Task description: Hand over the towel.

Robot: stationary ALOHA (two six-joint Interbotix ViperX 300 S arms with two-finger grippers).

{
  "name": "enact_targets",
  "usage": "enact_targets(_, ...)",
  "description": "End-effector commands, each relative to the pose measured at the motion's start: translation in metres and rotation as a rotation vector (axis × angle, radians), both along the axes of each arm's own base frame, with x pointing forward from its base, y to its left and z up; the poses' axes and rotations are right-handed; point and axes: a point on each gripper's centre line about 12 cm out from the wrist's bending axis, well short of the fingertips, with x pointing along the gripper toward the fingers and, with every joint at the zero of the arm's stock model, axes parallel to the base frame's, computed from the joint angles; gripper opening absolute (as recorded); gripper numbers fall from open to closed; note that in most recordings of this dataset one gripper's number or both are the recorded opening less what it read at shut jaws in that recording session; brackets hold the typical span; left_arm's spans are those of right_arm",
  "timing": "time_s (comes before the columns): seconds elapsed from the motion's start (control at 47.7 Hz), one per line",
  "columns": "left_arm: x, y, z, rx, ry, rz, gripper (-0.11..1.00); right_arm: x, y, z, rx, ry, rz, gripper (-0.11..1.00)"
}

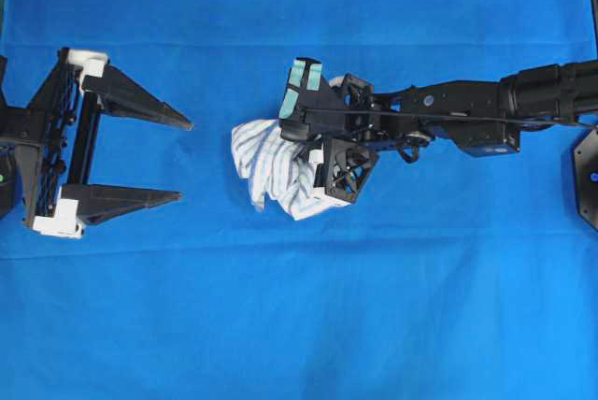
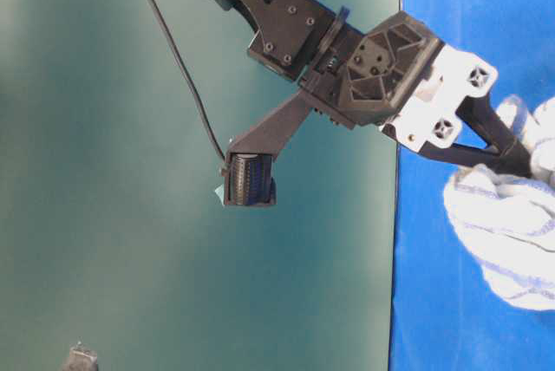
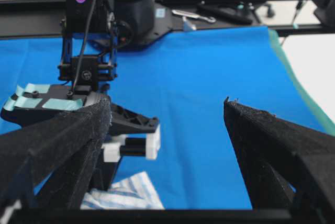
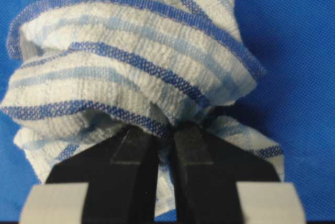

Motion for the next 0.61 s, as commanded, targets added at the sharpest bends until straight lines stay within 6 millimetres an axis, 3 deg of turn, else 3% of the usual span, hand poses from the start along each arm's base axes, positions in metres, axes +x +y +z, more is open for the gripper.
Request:
enact_targets(0.0,0.0,0.001,0.005,-0.003,-0.015,0.004,0.92,0.006,-0.001,0.015,0.0,-0.041,-0.005,0.16)
enact_targets(0.126,0.0,0.0,0.006,-0.003,-0.017,0.002,0.92,0.002,0.0,0.03,-0.008,-0.075,0.001,0.54)
enact_targets(0.21,0.0,0.001,0.005,-0.003,-0.015,0.004,0.92,-0.005,0.001,0.054,-0.018,-0.129,0.004,0.71)
enact_targets(0.419,0.0,0.001,0.005,-0.006,-0.015,0.004,0.92,-0.039,0.003,0.128,-0.063,-0.338,0.017,0.71)
enact_targets(0.587,0.0,0.0,0.005,-0.004,-0.013,0.002,0.92,-0.076,0.006,0.167,-0.09,-0.548,0.017,0.71)
